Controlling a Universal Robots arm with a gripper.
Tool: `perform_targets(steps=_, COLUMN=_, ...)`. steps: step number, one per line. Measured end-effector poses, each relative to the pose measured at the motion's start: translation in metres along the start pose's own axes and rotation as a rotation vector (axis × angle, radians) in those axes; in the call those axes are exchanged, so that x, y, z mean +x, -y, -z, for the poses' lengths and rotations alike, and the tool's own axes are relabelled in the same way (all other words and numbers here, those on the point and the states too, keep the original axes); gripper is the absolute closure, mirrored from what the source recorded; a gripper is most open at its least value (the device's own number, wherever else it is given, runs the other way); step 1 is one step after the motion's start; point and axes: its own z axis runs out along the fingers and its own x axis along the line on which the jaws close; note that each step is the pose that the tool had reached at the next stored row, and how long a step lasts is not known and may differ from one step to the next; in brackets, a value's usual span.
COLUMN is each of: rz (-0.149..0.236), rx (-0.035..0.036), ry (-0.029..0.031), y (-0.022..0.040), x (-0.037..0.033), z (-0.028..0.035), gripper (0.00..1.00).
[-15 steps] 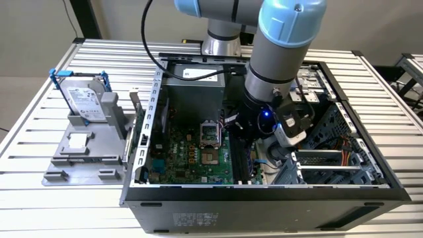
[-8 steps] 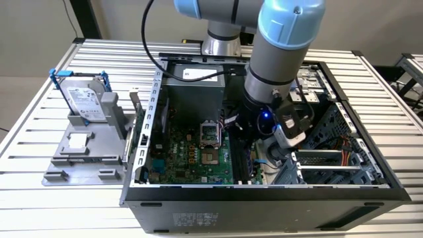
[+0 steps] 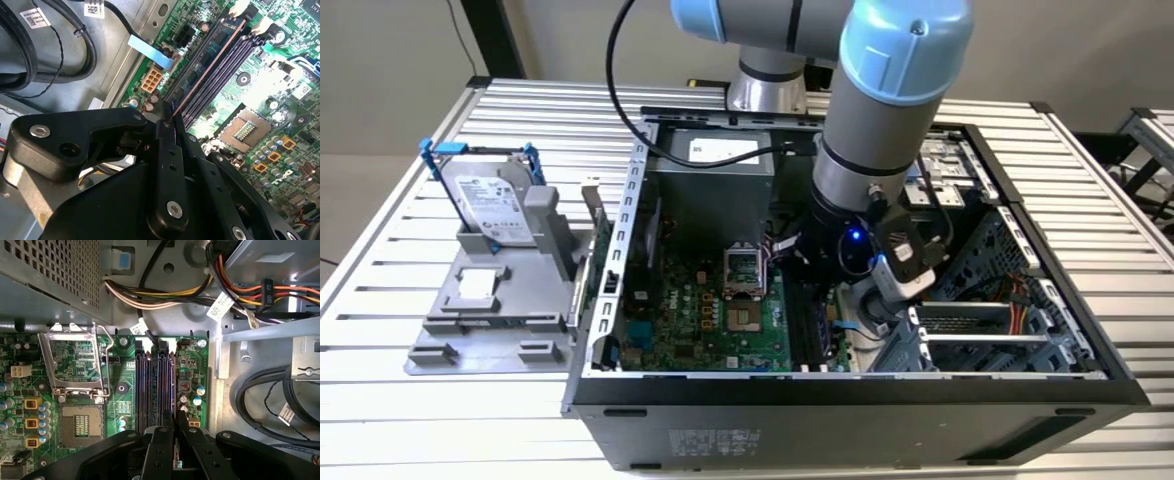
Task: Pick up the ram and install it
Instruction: 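Insert the ram into the slot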
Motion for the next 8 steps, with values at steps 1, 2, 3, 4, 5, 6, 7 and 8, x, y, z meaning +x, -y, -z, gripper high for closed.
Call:
perform_targets(steps=1, rz=0.000, rx=0.0000, ry=0.0000, y=0.0000, x=0.0000, z=0.0000, gripper=1.00)
perform_targets(steps=2, rz=0.000, rx=-0.0003, ry=0.0001, y=0.0000, x=0.0000, z=-0.0001, gripper=1.00)
perform_targets(steps=3, rz=0.000, rx=-0.0003, ry=0.0000, y=0.0000, x=0.0000, z=-0.0002, gripper=1.00)
perform_targets(steps=4, rz=0.000, rx=-0.0003, ry=0.0001, y=0.0000, x=0.0000, z=-0.0002, gripper=1.00)
perform_targets(steps=5, rz=0.000, rx=-0.0003, ry=0.0001, y=0.0000, x=0.0000, z=-0.0002, gripper=1.00)
perform_targets(steps=6, rz=-0.001, rx=-0.0003, ry=0.0001, y=0.0000, x=0.0000, z=-0.0002, gripper=1.00)
perform_targets(steps=7, rz=-0.003, rx=-0.0003, ry=0.0001, y=0.0000, x=0.0000, z=-0.0002, gripper=1.00)
perform_targets(steps=8, rz=-0.006, rx=-0.0001, ry=0.0001, y=0.0000, x=0.0000, z=-0.0001, gripper=1.00)
